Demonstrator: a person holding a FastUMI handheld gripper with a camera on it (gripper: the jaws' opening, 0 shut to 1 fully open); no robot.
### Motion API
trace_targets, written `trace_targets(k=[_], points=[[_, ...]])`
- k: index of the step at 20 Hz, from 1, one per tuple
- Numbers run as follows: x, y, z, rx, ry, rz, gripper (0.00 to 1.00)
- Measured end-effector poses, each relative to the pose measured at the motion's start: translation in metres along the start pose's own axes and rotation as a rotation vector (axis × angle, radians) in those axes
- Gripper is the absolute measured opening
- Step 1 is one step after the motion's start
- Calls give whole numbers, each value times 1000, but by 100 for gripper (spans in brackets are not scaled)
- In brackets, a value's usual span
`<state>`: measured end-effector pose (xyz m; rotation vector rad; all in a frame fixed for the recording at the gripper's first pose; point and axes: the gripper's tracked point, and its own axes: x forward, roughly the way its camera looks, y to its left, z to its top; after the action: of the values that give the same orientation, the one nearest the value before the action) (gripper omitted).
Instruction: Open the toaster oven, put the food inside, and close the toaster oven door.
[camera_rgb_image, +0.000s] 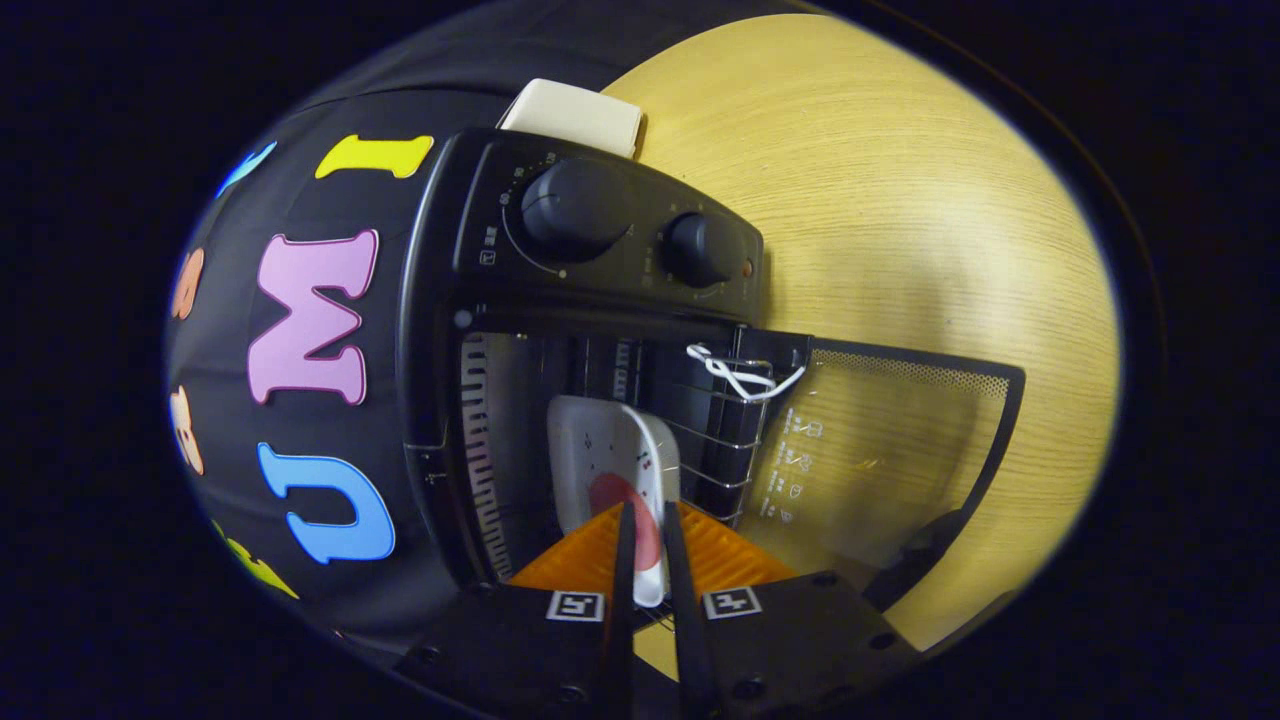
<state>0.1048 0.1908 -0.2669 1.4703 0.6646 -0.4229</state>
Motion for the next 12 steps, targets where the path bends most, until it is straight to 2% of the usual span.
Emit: trace_targets(k=[1,4,5,7,10,12], points=[[-6,1,-5,-5,17,10,31],[-20,-5,1,-16,2,13,86],[-24,-5,2,-18,4,14,86],[-36,-10,-3,-52,35,11,100],[-55,-21,-6,-190,60,7,99],[-71,-39,-14,-348,81,-14,99]])
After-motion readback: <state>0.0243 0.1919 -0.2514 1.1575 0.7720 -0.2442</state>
